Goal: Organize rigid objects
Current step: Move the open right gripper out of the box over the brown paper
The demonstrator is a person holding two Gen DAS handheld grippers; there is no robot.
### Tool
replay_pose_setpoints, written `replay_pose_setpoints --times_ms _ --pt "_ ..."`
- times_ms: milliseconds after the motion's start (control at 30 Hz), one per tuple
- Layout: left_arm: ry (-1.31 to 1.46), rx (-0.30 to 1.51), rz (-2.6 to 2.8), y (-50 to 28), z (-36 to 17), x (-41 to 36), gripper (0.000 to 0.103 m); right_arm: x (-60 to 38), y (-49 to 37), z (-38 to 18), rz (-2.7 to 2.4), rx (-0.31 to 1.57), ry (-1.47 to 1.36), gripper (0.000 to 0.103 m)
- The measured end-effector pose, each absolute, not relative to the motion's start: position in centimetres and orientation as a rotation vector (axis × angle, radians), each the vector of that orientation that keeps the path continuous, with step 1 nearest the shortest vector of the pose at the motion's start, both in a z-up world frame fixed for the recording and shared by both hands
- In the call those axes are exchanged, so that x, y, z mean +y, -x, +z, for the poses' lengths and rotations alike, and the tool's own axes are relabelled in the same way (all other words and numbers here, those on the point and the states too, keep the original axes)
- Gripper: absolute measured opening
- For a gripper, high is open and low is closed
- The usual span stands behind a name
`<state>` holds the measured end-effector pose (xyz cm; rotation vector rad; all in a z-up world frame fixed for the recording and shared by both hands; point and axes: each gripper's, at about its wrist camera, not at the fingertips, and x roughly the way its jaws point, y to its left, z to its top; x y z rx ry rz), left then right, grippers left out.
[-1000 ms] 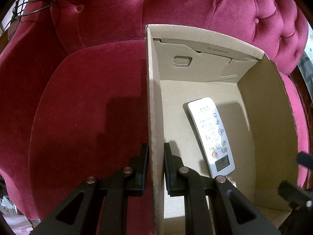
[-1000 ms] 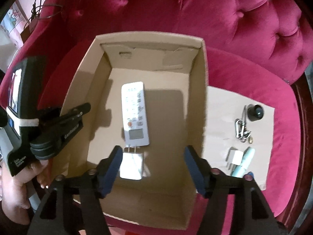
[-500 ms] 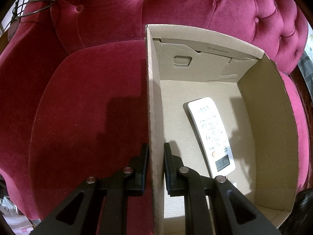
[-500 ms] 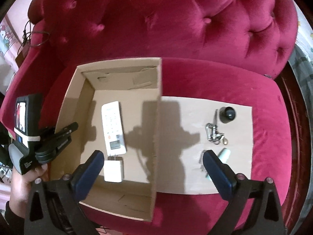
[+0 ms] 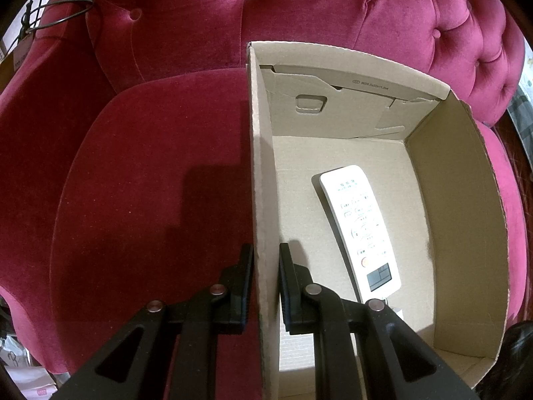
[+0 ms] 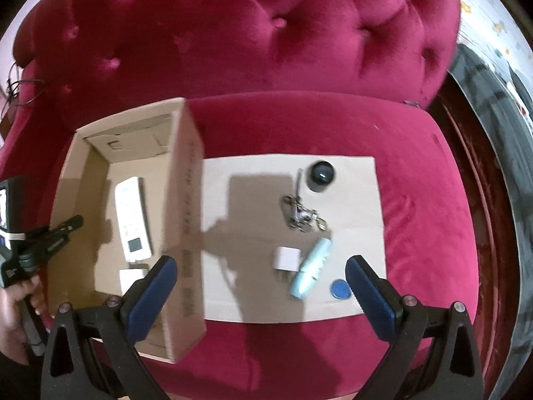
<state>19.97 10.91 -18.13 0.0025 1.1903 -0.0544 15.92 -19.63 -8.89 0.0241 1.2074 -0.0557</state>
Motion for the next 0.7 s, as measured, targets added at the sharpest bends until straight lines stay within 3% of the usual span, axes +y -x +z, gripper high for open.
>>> replay_pose_setpoints --times_ms 700 --pt "-0.002 1.192 -0.055 -20.0 -18.0 11.1 0.016 -28.0 -13.2 -17.1 -0.178 1.243 -0.061 0.103"
